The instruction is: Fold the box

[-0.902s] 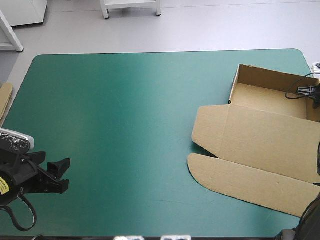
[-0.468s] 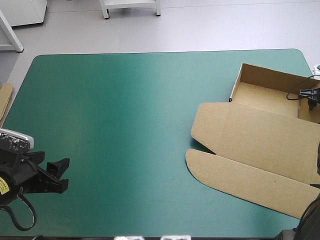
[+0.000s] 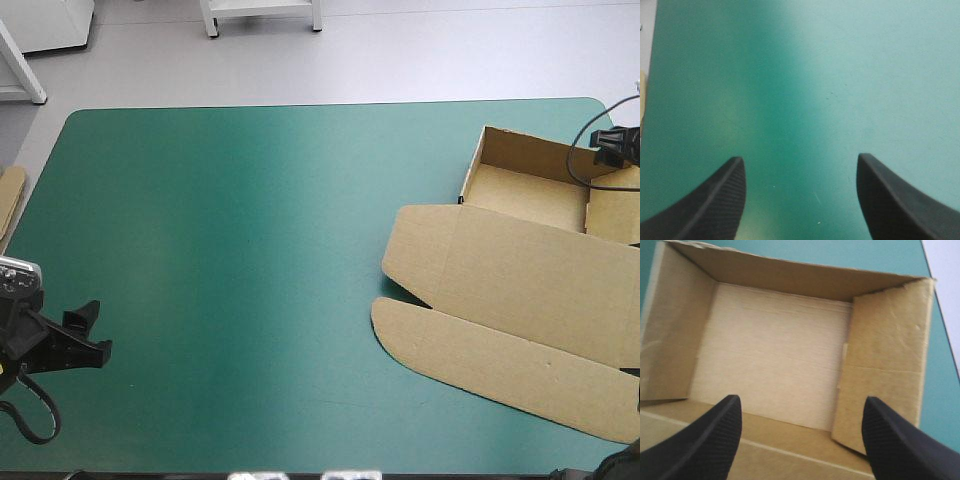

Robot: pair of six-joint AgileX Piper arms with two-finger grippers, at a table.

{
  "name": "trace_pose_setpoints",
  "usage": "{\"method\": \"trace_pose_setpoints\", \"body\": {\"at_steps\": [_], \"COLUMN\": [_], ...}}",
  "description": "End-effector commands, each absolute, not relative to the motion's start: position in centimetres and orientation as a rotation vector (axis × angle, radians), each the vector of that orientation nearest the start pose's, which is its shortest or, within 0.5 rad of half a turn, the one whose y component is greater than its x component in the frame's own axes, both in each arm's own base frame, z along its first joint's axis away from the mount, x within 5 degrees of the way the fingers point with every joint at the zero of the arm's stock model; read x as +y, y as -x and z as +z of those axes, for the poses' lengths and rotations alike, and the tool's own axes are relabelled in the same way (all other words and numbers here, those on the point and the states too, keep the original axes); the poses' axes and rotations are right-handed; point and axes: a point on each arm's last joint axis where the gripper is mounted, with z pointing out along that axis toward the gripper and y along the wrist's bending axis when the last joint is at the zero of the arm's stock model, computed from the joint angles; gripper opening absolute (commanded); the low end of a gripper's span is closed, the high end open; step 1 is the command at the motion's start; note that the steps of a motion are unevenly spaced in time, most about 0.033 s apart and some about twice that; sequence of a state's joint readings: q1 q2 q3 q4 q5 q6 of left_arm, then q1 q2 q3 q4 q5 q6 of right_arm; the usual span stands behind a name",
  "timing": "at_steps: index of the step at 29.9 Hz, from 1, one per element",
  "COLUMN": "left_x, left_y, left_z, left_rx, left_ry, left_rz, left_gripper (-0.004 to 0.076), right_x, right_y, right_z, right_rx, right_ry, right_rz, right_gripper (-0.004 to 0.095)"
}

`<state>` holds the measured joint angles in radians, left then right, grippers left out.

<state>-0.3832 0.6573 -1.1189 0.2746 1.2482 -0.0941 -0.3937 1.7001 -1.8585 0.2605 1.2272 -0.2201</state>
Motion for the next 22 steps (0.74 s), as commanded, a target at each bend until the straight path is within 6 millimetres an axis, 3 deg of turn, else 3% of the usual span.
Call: {"method": "trace_pose_setpoints", "body": {"at_steps": [1, 4, 7, 11, 14, 22], "left_x": [0.3, 0.6, 0.9, 1.2, 1.2, 0.8], "left_y": [-7.0, -6.2, -5.6, -4.7, -4.1, -3.2], "left_z": [42.1, 41.3, 40.1, 39.7, 39.5, 36.9], "left_rx": [2.212, 2.197, 2.189, 2.13, 2.074, 1.995], "left_ry": [-0.231, -0.208, -0.185, -0.156, -0.16, -0.189], "left_rz": [0.143, 0.133, 0.114, 0.076, 0.042, -0.075], "left_gripper": [0.0459, 0.0459, 0.0459, 0.0459, 0.0459, 0.0459], "right_x": [-6.8, -2.2, 1.4, 4.3, 5.3, 4.5], "right_y": [-29.7, -26.2, -22.5, -17.0, -13.6, -7.2], "right_z": [47.2, 49.3, 49.9, 50.1, 48.7, 40.5], "right_rx": [2.314, 2.233, 2.133, 1.929, 1.844, 1.876], "right_ry": [-0.053, 0.112, 0.247, 0.375, 0.465, 0.549], "right_rz": [0.139, 0.153, 0.185, 0.233, 0.291, 0.358], "right_gripper": [0.063, 0.0603, 0.0567, 0.0549, 0.051, 0.0345]}}
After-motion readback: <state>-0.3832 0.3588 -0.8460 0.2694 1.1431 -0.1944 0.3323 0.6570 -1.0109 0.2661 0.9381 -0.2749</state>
